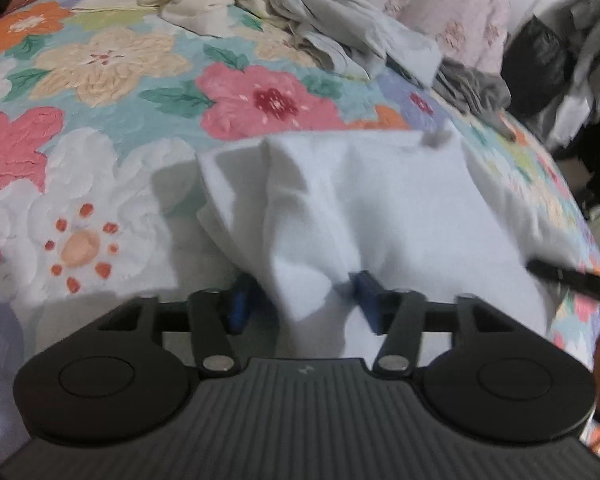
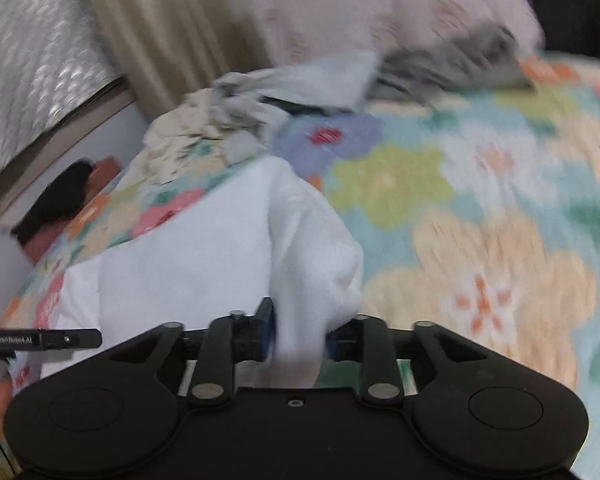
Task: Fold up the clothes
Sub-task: 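Pinch the shirt edge with the right gripper while the left gripper pinches beside it, then lift and fold the pinched shirt edge over with both grippers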
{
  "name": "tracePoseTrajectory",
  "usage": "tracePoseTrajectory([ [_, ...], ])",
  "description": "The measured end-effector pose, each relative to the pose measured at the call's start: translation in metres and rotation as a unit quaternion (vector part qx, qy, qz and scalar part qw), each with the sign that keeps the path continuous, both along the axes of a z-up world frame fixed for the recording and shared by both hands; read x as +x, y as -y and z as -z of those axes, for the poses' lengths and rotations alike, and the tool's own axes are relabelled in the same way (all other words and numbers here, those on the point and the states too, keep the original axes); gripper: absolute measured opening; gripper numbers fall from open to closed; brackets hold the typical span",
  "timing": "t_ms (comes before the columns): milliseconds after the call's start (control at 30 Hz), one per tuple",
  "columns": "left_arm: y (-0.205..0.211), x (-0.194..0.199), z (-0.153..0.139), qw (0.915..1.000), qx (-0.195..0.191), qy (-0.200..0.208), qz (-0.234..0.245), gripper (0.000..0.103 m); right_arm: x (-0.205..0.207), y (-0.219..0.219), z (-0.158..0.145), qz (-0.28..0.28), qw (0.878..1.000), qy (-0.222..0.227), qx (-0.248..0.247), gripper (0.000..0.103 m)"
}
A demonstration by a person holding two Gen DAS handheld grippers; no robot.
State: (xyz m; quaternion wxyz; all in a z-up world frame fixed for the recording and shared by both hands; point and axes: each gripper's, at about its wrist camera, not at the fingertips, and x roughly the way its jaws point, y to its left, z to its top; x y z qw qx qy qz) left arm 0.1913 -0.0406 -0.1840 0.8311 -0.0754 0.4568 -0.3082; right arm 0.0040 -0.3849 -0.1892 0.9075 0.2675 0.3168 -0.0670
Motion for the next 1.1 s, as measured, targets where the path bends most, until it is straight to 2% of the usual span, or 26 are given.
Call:
tracePoseTrajectory([
  [33,-0.001,0.003,0.003,0.9999,-0.008,-0.005,-0.005,0.058,-0.005,0.004,0.004,0.009,1.0,0.003,0.027,0.051],
  [67,-0.002,0.005,0.005,0.9998,-0.016,-0.01,-0.007,0.055,-0.009,0.006,0.009,0.011,0.999,0.003,0.047,0.052],
  [100,-0.004,0.005,0.006,0.9995,-0.026,-0.016,-0.001,0.032,-0.012,0.008,0.014,0.011,0.998,0.002,0.067,0.053],
  [133,-0.004,0.006,0.007,0.9986,-0.045,-0.026,0.007,0.018,-0.013,0.009,0.019,0.011,0.997,0.003,0.08,0.055],
  [167,-0.004,0.007,0.006,0.9979,-0.057,-0.031,0.006,0.018,-0.014,0.01,0.023,0.011,0.996,0.005,0.092,0.057],
  [267,0.005,-0.005,-0.004,0.9993,-0.03,0.016,0.014,0.016,-0.009,0.015,0.035,0.013,0.992,0.014,0.125,0.057],
  [300,0.009,-0.011,-0.008,0.999,-0.017,0.036,0.018,0.016,-0.006,0.014,0.035,0.007,0.993,0.019,0.118,0.05],
  [333,0.012,-0.015,-0.011,0.9987,-0.007,0.048,0.016,0.016,-0.004,0.011,0.035,0.0,0.994,0.025,0.107,0.026],
  [367,0.014,-0.018,-0.014,0.9986,0.0,0.053,0.011,0.015,0.003,0.006,0.029,-0.015,0.997,0.026,0.078,0.021],
  [433,0.009,-0.019,-0.018,0.9992,-0.01,0.038,-0.006,0.015,0.009,-0.015,0.006,-0.036,0.999,0.025,-0.007,0.019],
  [533,0.001,-0.023,-0.026,0.999,-0.015,0.04,-0.016,0.015,0.015,-0.049,-0.03,-0.07,0.989,0.038,-0.127,0.018],
  [700,-0.023,-0.03,-0.05,0.9951,-0.006,0.079,-0.059,0.015,0.028,-0.06,-0.065,-0.105,0.982,0.08,-0.138,0.017],
  [800,-0.053,-0.032,-0.068,0.9902,-0.02,0.091,-0.105,0.015,0.038,-0.073,-0.073,-0.128,0.978,0.095,-0.137,0.017],
  [900,-0.084,-0.037,-0.081,0.9819,0.006,0.125,-0.142,0.015,0.054,-0.1,-0.081,-0.156,0.973,0.112,-0.132,0.017],
  [1100,-0.164,-0.023,-0.084,0.9619,0.003,0.122,-0.245,0.015,0.115,-0.174,-0.094,-0.25,0.948,0.126,-0.148,0.016],
])
